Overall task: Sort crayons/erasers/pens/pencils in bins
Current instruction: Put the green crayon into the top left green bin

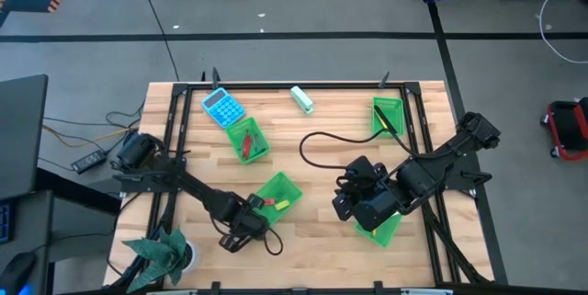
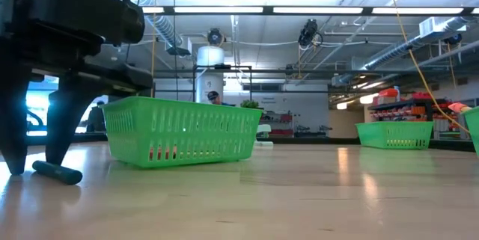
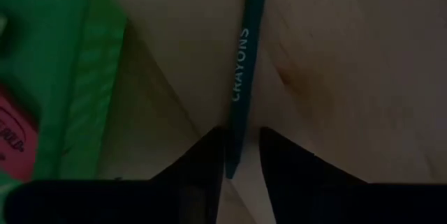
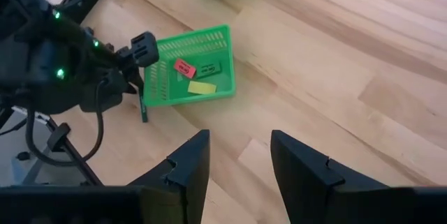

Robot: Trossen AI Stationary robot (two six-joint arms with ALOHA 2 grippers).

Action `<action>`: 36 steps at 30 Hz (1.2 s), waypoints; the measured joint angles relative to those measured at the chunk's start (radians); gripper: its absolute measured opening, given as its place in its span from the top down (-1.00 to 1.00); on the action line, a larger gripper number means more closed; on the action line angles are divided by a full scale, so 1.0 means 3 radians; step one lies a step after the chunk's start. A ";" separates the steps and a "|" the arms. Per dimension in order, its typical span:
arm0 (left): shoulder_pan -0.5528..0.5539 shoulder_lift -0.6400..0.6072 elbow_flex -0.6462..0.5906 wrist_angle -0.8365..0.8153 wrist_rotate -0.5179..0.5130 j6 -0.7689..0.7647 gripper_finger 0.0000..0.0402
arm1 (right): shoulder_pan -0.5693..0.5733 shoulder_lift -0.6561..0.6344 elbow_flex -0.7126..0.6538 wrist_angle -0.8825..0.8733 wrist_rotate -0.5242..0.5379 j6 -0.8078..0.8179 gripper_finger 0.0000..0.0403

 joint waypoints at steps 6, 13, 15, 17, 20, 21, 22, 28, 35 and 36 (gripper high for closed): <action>-0.0031 0.0015 0.0032 -0.0036 -0.0173 -0.0243 0.55 | 0.0000 0.0000 0.0000 -0.0024 0.0032 0.0003 0.22; -0.0065 0.0044 0.0170 -0.0148 -0.0130 -0.0367 0.73 | 0.0000 0.0000 0.0000 -0.0030 0.0069 -0.0002 0.22; -0.0085 0.0053 0.0251 -0.0133 -0.0084 -0.0407 0.80 | 0.0000 0.0000 0.0000 -0.0061 0.0158 -0.0015 0.22; -0.0110 0.0046 0.0327 -0.0190 -0.0065 -0.0460 0.86 | 0.0000 0.0000 0.0000 -0.0113 0.0203 -0.0007 0.22; -0.0145 0.0046 0.0445 -0.0320 -0.0064 -0.0541 0.90 | 0.0000 -0.0001 0.0001 -0.0146 0.0213 0.0009 0.22; -0.0155 0.0045 0.0474 -0.0320 -0.0072 -0.0577 0.90 | 0.0000 -0.0001 0.0001 -0.0144 0.0219 0.0007 0.22; -0.0163 0.0045 0.0497 -0.0319 -0.0074 -0.0602 0.89 | 0.0000 -0.0001 0.0001 -0.0144 0.0225 0.0009 0.22; -0.0208 0.0040 0.0692 -0.0462 -0.0090 -0.0761 0.85 | 0.0008 -0.0003 0.0001 -0.0141 0.0234 0.0080 0.22; -0.0191 -0.0052 0.1135 -0.0810 -0.0154 -0.0734 0.91 | 0.0069 -0.0003 0.0001 -0.0137 0.0234 0.0181 0.22; -0.0178 -0.0083 0.1177 -0.0853 -0.0201 -0.0696 0.90 | 0.0081 -0.0003 0.0001 -0.0137 0.0232 0.0178 0.22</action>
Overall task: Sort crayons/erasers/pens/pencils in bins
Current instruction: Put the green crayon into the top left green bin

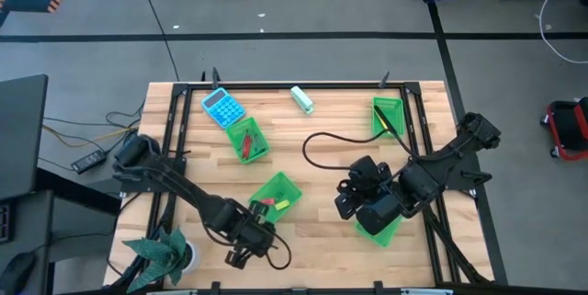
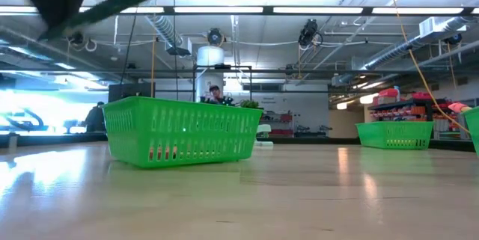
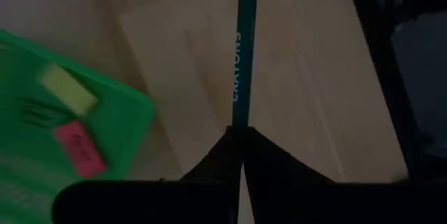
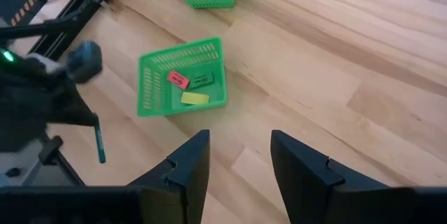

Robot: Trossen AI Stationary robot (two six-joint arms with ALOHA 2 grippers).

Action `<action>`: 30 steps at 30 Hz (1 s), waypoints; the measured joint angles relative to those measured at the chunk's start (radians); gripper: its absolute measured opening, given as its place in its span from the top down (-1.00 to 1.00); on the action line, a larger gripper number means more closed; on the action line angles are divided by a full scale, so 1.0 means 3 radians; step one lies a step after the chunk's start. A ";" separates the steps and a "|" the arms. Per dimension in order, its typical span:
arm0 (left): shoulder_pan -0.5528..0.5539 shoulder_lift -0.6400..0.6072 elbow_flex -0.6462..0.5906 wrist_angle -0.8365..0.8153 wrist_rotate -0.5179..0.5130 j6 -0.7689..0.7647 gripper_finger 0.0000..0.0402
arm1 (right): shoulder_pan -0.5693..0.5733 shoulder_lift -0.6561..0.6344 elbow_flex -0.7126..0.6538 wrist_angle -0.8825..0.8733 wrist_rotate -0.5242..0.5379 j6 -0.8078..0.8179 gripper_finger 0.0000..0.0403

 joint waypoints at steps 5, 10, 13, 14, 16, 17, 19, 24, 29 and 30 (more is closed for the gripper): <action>0.0190 -0.0182 0.0031 -0.0189 -0.0076 -0.0078 0.95 | 0.0093 -0.0054 0.0000 -0.0045 -0.0032 -0.0103 0.22; 0.0544 -0.0337 0.0028 -0.0299 -0.0097 0.0042 0.94 | 0.0137 -0.0196 0.0000 -0.0130 0.0002 -0.0098 0.22; 0.0750 -0.0436 0.0027 -0.0346 -0.0027 0.0044 0.89 | 0.0151 -0.0293 0.0001 -0.0211 0.0066 -0.0124 0.22; 0.0800 -0.0478 0.0027 -0.0338 0.0052 -0.0004 0.89 | 0.0162 -0.0317 0.0001 -0.0243 0.0080 -0.0131 0.22; 0.0854 -0.0534 0.0027 -0.0280 0.0287 -0.0160 0.90 | 0.0168 -0.0363 0.0001 -0.0288 0.0131 -0.0134 0.22; 0.0850 -0.0545 0.0027 -0.0224 0.0413 -0.0231 0.91 | 0.0168 -0.0382 0.0001 -0.0297 0.0179 -0.0141 0.22; 0.0778 -0.0546 0.0027 -0.0187 0.0663 -0.0347 0.94 | 0.0168 -0.0397 0.0002 -0.0312 0.0295 -0.0153 0.22; 0.0395 -0.0519 0.0027 0.0208 0.1005 -0.0629 0.92 | 0.0166 -0.0344 0.0003 -0.0299 0.0412 -0.0184 0.22; -0.0104 -0.0333 0.0028 0.0625 0.0862 -0.0794 0.79 | 0.0166 -0.0257 0.0003 -0.0314 0.0411 -0.0222 0.22; -0.0183 -0.0269 0.0028 0.0642 0.0804 -0.0844 0.77 | 0.0166 -0.0243 0.0003 -0.0315 0.0410 -0.0218 0.22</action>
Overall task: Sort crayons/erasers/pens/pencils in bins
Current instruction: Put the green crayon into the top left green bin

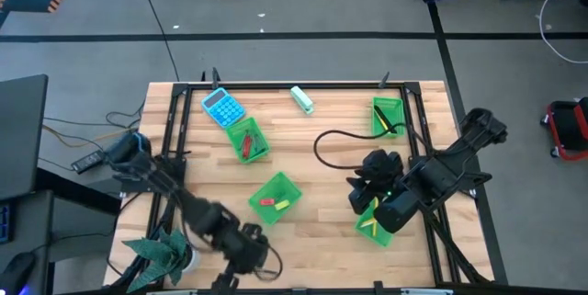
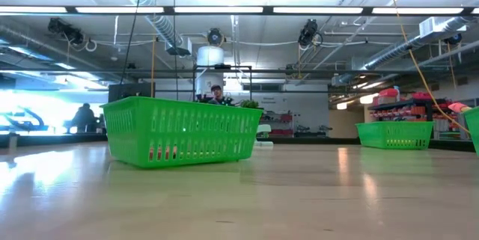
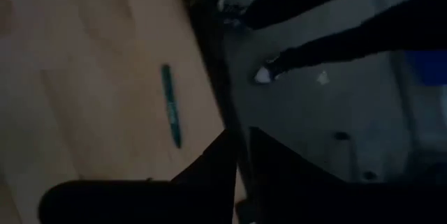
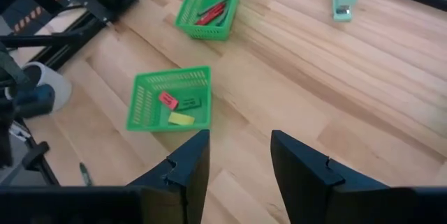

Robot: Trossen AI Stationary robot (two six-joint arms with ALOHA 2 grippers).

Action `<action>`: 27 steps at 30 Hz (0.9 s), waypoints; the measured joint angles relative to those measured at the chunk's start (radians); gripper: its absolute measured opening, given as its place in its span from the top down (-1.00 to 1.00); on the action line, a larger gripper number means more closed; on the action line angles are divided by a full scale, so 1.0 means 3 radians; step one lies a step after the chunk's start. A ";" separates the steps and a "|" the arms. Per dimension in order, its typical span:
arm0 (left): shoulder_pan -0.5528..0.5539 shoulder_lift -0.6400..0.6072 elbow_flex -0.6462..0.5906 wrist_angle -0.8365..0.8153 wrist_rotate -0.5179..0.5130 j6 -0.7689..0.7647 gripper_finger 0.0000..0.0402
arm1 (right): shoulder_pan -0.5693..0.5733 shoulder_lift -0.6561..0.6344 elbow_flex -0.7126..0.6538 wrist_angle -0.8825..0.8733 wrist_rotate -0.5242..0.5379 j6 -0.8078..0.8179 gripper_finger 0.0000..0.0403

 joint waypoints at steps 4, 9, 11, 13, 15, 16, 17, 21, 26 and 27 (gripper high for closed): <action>-0.0208 0.0280 -0.0001 0.0025 -0.0292 -0.0110 0.70 | 0.0000 0.0027 0.0000 0.0013 -0.0008 0.0025 0.22; -0.0327 0.0610 -0.0003 0.0486 -0.0438 -0.0466 0.60 | 0.0000 0.0031 0.0000 0.0016 -0.0010 0.0102 0.22; -0.0389 0.0723 -0.0003 0.0659 -0.0447 -0.0532 0.54 | 0.0000 0.0031 0.0000 0.0015 -0.0011 0.0143 0.22; -0.0433 0.0819 -0.0003 0.0754 -0.0480 -0.0599 0.49 | 0.0000 0.0031 0.0000 0.0016 -0.0011 0.0199 0.22; -0.0476 0.0883 -0.0003 0.0727 -0.0566 -0.0681 0.44 | 0.0001 0.0031 0.0000 0.0024 -0.0031 0.0217 0.22; -0.0491 0.0907 -0.0003 0.0725 -0.0617 -0.0707 0.42 | 0.0001 0.0031 0.0000 0.0030 -0.0037 0.0253 0.22; -0.0500 0.0928 -0.0003 0.0710 -0.0666 -0.0723 0.40 | 0.0001 0.0032 0.0000 0.0038 -0.0038 0.0297 0.22; -0.0498 0.0965 -0.0003 0.0653 -0.0866 -0.0769 0.34 | 0.0001 0.0032 0.0000 0.0140 -0.0040 0.0380 0.22; -0.0485 0.0997 -0.0002 0.0651 -0.0990 -0.0720 0.29 | 0.0047 0.0033 0.0000 0.0218 -0.0062 0.0363 0.22; -0.0483 0.1010 0.0000 0.0657 -0.0964 -0.0699 0.29 | 0.0064 0.0033 0.0000 0.0219 -0.0063 0.0364 0.22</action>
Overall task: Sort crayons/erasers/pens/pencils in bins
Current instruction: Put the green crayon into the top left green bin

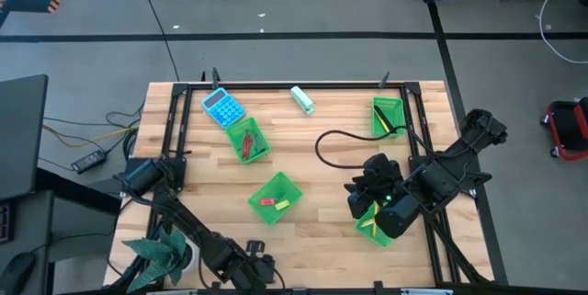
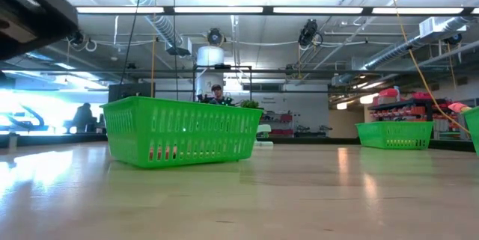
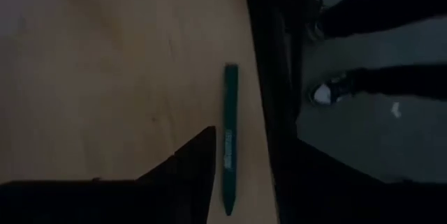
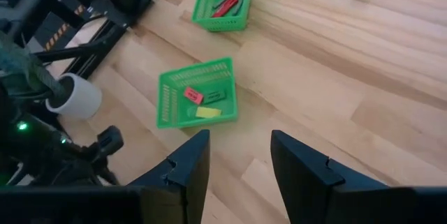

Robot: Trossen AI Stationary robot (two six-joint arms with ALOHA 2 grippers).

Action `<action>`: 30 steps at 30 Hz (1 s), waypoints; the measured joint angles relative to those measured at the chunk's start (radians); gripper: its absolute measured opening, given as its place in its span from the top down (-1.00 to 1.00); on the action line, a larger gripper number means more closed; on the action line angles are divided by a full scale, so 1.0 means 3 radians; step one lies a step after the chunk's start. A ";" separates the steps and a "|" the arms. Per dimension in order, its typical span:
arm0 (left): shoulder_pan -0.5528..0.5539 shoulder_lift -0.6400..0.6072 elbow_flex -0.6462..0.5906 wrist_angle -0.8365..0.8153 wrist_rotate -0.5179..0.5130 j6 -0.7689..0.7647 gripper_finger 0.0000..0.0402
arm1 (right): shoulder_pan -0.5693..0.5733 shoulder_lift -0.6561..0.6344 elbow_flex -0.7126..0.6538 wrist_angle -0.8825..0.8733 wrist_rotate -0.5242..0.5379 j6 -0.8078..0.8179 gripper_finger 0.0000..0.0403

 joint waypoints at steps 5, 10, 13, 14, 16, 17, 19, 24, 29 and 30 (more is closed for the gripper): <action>-0.0029 0.0012 -0.0001 0.0007 0.0123 0.0089 0.30 | 0.0061 0.0000 -0.0001 -0.0003 0.0002 0.0022 0.22; -0.0047 0.0080 0.0000 -0.0076 0.0061 0.0167 0.27 | 0.0070 0.0000 -0.0001 -0.0003 0.0004 0.0022 0.22; -0.0046 0.0119 0.0000 -0.0116 0.0032 0.0167 0.28 | 0.0067 0.0000 -0.0001 -0.0004 0.0021 0.0021 0.22; -0.0045 0.0126 0.0000 -0.0125 0.0022 0.0167 0.29 | 0.0070 0.0000 -0.0001 -0.0005 0.0020 0.0021 0.22; -0.0043 0.0131 0.0000 -0.0185 -0.0019 0.0169 0.31 | 0.0071 0.0000 -0.0001 -0.0004 0.0020 0.0018 0.22; -0.0043 0.0133 -0.0001 -0.0215 -0.0049 0.0169 0.32 | 0.0069 0.0000 -0.0001 -0.0007 0.0019 0.0018 0.22; -0.0036 0.0133 -0.0001 -0.0219 -0.0084 0.0172 0.32 | 0.0068 0.0000 -0.0001 -0.0008 0.0021 0.0008 0.22; -0.0025 0.0136 -0.0001 -0.0230 -0.0102 0.0280 0.30 | 0.0068 0.0000 -0.0003 -0.0046 0.0050 0.0008 0.22; -0.0025 0.0169 0.0002 -0.0257 -0.0120 0.0278 0.29 | 0.0068 0.0000 -0.0003 -0.0106 0.0052 0.0007 0.22; -0.0027 0.0177 0.0004 -0.0260 -0.0126 0.0264 0.30 | 0.0068 0.0000 -0.0003 -0.0107 0.0052 0.0007 0.22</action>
